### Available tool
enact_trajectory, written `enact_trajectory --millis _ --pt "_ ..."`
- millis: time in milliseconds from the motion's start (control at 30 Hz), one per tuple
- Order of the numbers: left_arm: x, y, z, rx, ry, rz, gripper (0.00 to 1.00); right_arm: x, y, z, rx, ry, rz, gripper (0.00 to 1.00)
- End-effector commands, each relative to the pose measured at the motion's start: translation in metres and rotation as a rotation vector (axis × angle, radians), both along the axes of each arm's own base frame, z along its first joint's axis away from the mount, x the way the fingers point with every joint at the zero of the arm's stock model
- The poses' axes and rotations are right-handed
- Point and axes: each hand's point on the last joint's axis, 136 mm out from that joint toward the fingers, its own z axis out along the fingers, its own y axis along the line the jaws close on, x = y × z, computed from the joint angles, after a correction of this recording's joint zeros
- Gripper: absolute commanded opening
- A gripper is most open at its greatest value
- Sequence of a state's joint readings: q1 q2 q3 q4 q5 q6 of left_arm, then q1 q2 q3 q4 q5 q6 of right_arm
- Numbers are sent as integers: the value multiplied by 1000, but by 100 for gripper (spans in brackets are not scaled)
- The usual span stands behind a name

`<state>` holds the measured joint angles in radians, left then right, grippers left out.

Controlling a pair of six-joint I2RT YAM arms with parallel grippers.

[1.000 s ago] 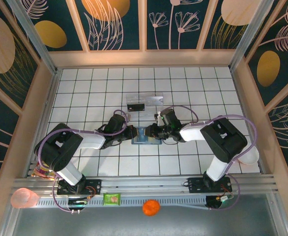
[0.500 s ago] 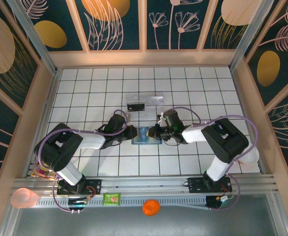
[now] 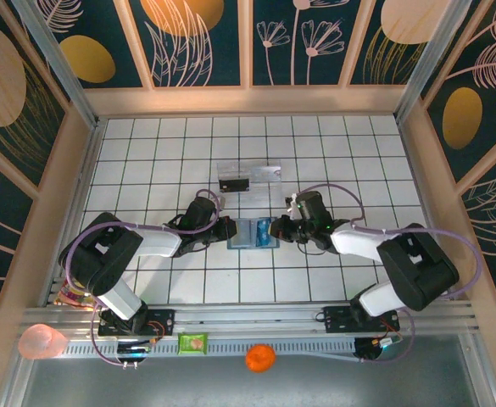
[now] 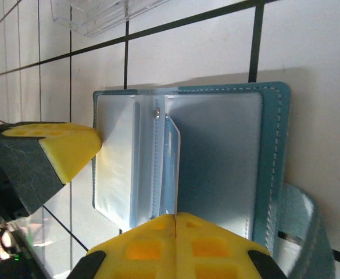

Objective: Take the credit cards out of the card holder

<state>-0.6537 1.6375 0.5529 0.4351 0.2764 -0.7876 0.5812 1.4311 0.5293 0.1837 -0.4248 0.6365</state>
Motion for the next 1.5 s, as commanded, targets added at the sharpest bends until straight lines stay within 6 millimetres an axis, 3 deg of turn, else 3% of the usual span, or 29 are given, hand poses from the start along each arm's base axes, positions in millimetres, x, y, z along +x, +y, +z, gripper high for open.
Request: enact_trajectory --millis 0,333,600,767,900,1067,1267,1467 --pt "-7 0 3 -5 4 -39 0 8 -10 17 -90 -110 42 0" --pt "-3 -5 55 -121 -120 -78 28 20 2 71 -183 -343 194 0" --pt "13 43 80 -125 -143 75 56 40 26 112 -342 -593 348 0" --pt "17 65 83 -126 -139 126 63 49 41 113 -420 -658 502 0" --pt "17 74 75 -122 -104 146 64 48 62 106 -532 -679 703 0" --pt "16 83 69 -128 -83 170 64 62 78 94 -613 -624 888 0" --pt "15 90 62 -112 -64 197 64 88 85 84 -704 -672 894 0" --pt "14 90 54 -106 -38 198 64 97 98 82 -802 -810 889 0"
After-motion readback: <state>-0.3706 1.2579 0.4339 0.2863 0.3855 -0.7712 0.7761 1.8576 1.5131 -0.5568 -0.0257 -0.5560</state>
